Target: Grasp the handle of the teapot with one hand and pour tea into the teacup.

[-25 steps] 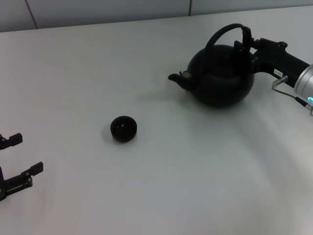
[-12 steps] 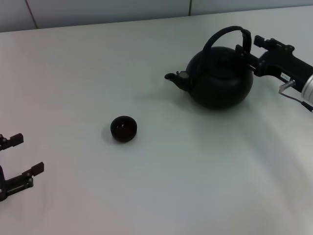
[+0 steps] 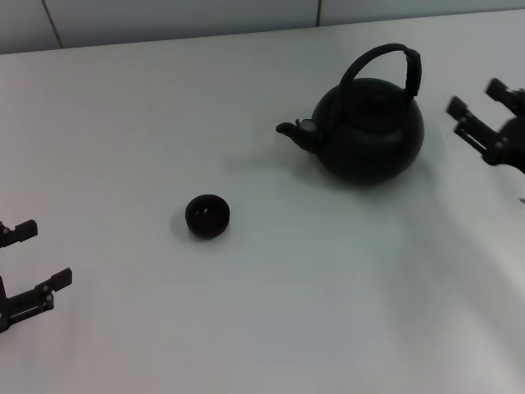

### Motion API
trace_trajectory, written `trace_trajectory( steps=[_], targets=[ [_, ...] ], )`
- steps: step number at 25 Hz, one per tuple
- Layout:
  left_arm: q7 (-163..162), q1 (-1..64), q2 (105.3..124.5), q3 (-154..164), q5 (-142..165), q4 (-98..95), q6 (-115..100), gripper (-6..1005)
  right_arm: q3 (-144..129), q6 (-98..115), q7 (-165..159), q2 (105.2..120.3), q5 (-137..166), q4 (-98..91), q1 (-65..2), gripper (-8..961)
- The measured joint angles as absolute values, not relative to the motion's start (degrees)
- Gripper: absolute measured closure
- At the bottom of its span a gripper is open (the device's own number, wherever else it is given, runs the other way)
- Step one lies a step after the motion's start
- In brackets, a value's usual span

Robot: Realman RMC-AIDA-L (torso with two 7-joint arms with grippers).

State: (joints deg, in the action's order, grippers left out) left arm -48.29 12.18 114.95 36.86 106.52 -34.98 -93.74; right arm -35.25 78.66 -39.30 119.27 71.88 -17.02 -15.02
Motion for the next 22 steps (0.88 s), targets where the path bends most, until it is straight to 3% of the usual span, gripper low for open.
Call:
trace_trajectory(
  steps=[6,12,18,22],
  targets=[
    [-48.3,12.9,114.83,37.1,106.7,-35.0,-93.7,199,-36.8,83.2,-39.4,118.79,72.7,-17.0,-13.9,229],
    [-49.5,15.5,113.83,37.2,109.2,-35.0,-93.7,199,-39.4,90.7,-51.7,116.68,93.1,-27.0,-16.4,229],
    [-57.9,22.6,110.95,37.4,117.1,-35.5,-94.3,199,-39.3,91.9,-66.4,114.09,114.2,-36.1,-23.5,229],
    [-62.9,27.2,109.36,37.4,122.3,-35.7,-95.0,199,-39.3,92.4,-69.0,113.32,118.7,-38.1,-26.4,229]
  ],
)
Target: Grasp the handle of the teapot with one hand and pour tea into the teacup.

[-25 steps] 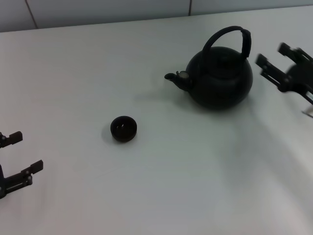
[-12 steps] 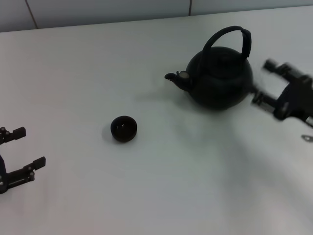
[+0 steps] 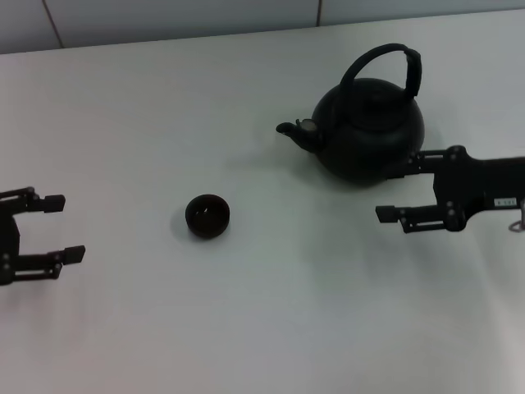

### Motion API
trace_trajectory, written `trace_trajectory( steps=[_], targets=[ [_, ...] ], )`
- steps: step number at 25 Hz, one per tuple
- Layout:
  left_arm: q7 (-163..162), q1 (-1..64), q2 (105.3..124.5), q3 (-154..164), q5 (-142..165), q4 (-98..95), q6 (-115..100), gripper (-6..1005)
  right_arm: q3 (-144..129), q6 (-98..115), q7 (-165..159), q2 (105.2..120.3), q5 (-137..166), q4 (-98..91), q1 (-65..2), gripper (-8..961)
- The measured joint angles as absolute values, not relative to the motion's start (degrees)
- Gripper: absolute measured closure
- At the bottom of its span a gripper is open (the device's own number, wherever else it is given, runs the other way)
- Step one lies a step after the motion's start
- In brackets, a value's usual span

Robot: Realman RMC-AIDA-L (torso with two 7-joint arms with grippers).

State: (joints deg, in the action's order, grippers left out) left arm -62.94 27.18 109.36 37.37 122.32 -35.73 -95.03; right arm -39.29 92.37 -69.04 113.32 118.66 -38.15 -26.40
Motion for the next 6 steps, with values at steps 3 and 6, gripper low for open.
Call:
trace_trajectory(
  steps=[3,6],
  targets=[
    [-65.6,29.5,108.72,37.4,125.0,-36.1,-95.4,199,-39.4,92.4,-69.8,112.85,120.2,-38.3,-28.0,229],
    [-66.7,30.3,108.8,37.3,126.1,-37.0,-95.4,199,-39.5,92.4,-70.1,112.91,121.7,-38.4,-28.7,229]
  ],
)
